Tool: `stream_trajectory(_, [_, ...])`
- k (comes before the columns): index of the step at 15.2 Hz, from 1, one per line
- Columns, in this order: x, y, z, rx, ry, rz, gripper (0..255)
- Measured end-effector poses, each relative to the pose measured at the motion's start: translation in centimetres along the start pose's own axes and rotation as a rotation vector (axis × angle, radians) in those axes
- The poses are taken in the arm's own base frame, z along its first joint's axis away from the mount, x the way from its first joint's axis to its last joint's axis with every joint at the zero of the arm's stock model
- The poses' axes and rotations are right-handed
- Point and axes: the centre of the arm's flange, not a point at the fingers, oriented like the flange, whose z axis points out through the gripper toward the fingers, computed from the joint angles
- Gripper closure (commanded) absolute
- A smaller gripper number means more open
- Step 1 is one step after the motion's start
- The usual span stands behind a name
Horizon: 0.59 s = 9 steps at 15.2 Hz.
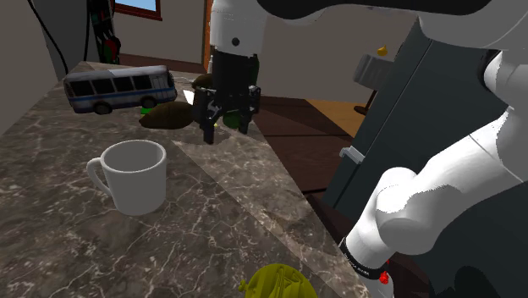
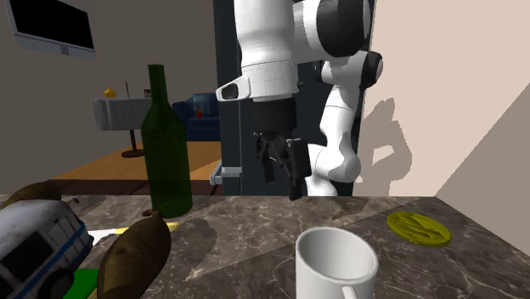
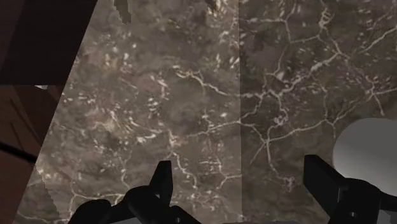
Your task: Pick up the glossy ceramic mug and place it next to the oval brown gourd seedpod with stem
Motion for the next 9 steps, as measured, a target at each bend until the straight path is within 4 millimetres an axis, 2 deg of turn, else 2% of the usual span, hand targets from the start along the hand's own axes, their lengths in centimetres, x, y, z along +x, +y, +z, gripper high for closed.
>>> stream_trajectory(9, [2.8, -11.4, -0.9, 0.008, 0.025, -0.003, 0])
